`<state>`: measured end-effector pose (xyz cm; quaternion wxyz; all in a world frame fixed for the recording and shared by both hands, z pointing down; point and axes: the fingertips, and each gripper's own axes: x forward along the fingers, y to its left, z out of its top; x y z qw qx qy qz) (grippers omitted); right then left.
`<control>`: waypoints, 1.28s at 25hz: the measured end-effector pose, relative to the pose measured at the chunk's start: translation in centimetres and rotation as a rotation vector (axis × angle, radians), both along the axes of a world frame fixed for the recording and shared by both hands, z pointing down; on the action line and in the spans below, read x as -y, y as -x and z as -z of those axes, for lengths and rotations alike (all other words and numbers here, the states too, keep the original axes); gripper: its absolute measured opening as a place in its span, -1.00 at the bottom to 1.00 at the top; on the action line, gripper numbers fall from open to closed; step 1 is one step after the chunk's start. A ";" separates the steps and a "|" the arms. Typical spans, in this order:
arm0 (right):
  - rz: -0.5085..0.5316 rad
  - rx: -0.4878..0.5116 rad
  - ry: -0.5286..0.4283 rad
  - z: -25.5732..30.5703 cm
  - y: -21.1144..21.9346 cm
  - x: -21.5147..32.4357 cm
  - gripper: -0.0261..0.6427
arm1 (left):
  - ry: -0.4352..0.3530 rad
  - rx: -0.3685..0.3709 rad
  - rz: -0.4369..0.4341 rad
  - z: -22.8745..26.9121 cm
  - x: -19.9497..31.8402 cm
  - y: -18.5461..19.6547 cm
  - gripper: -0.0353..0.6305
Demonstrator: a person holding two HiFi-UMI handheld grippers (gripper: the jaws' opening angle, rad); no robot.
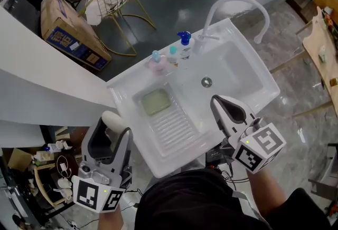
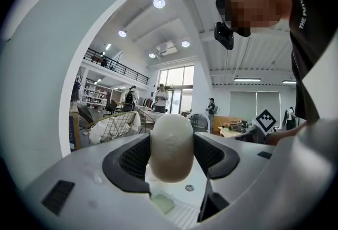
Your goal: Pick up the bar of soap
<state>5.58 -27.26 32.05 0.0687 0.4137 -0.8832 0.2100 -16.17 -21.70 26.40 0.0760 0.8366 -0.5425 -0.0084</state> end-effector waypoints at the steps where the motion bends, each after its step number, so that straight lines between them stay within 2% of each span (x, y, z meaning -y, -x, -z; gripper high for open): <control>1: -0.005 -0.002 -0.005 0.2 0.0 -0.3 -0.91 | -0.014 -0.001 0.000 0.3 -0.3 0.0 -0.13; 6: -0.011 -0.016 -0.022 0.8 0.8 -2.9 -0.91 | -0.053 -0.012 0.026 1.4 -3.1 0.9 -0.13; 14: 0.005 -0.020 -0.063 2.1 3.5 -8.0 -0.91 | -0.063 -0.033 0.107 1.7 -9.0 4.5 -0.13; 32: 0.012 -0.086 -0.175 5.8 4.9 -22.8 -0.91 | -0.188 -0.034 0.070 4.5 -23.3 4.7 -0.13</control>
